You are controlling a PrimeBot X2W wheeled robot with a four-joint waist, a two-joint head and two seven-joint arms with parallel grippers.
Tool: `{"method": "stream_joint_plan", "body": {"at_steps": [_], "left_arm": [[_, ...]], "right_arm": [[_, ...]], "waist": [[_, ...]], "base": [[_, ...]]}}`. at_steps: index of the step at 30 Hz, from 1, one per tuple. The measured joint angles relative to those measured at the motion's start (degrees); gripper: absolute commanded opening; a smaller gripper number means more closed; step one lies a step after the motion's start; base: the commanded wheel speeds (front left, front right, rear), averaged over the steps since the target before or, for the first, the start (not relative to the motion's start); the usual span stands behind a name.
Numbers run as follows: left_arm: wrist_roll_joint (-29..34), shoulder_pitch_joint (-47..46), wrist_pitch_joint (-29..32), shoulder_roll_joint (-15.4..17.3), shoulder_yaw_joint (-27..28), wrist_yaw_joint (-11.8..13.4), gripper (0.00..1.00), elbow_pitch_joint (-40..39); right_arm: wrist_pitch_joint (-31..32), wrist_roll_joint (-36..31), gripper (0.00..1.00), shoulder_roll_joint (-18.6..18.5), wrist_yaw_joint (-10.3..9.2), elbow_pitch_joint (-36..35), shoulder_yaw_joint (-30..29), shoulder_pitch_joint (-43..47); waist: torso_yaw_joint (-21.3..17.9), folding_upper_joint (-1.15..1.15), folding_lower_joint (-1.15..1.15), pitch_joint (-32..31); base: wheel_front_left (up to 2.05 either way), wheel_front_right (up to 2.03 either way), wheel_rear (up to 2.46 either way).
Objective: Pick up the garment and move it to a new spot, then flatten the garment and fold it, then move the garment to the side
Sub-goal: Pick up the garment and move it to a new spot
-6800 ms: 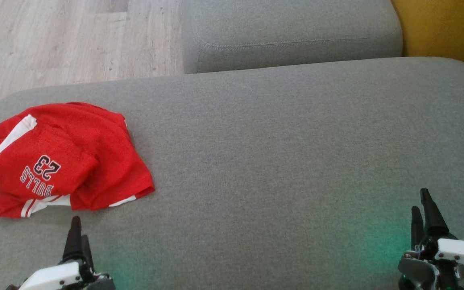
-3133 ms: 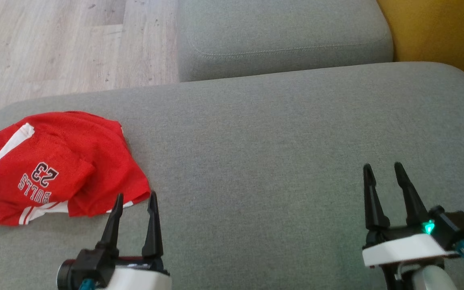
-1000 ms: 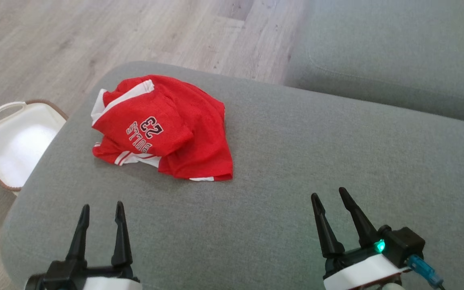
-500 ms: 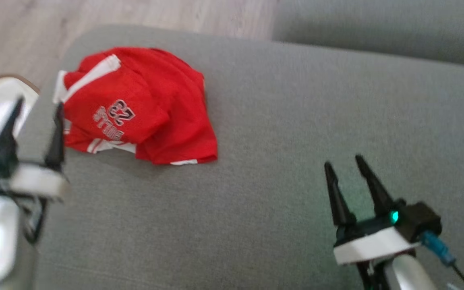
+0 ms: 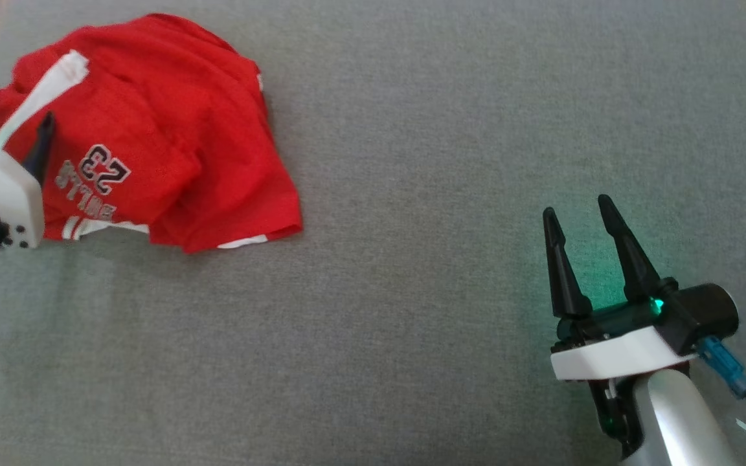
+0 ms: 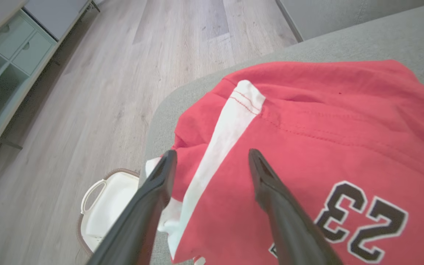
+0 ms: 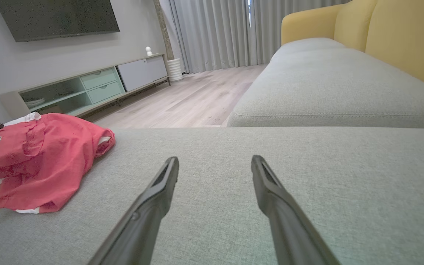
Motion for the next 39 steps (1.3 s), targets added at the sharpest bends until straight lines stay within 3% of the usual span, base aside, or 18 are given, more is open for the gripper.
{"method": "stream_joint_plan", "body": {"at_steps": [4, 10, 11, 12, 16, 28, 34, 39], "left_arm": [[-6.9, -3.1, 2.5, 1.5, -6.2, 0.0, 1.00, 1.8], [-13.7, -3.6, 3.3, 1.6, -10.2, 0.0, 1.00, 4.9], [-13.7, -3.6, 3.3, 1.6, -10.2, 0.0, 0.80, 4.9], [-14.7, -3.8, 3.3, 1.6, -10.7, 0.0, 0.00, 5.4], [-16.3, -4.6, 0.6, 1.7, -12.5, 0.0, 0.00, 6.0], [-14.5, -10.4, -18.7, 2.1, -12.9, 0.0, 0.00, 5.4], [-13.5, -11.2, -22.6, 2.1, -12.9, 0.1, 0.00, -0.4], [-14.2, -11.0, -22.8, 1.5, -12.8, 1.8, 0.00, -8.3]], "right_arm": [[0.0, -0.5, 1.00, 0.0, 0.00, -0.2, -0.1, -0.3], [0.0, -0.5, 1.00, 0.0, 0.00, -0.2, -0.1, -0.8], [0.0, -0.5, 1.00, 0.0, 0.00, -0.2, -0.1, -0.8], [0.0, -0.5, 1.00, 0.0, 0.00, -0.2, -0.1, -1.1], [0.0, -0.5, 1.00, 0.0, 0.00, -0.2, -0.2, -1.2], [0.0, 0.7, 1.00, 0.0, 0.00, 0.8, 0.5, -0.7], [0.0, 2.4, 1.00, 0.0, 0.00, 1.6, 1.2, 1.7], [0.0, 3.7, 1.00, 0.0, 0.00, 1.9, 2.1, 3.1]], "waist": [[-1.3, 0.00, 0.00, 1.8], [-2.0, 0.00, -0.01, 2.5], [-2.0, 0.00, -0.01, 2.5], [-2.1, 0.00, -0.01, 2.6], [-2.1, 0.00, -0.01, 2.3], [-1.5, 0.00, -0.02, -3.2], [-1.0, 0.00, -0.02, -7.9], [-1.3, 0.00, -0.03, -11.6]], "base": [[0.00, 0.00, 0.00], [0.00, 0.00, 0.00], [0.00, 0.00, 0.00], [0.00, 0.00, 0.00], [0.00, 0.00, 0.00], [0.00, 0.00, 0.00], [0.00, 0.00, 0.00], [0.00, 0.00, 0.00]]}}
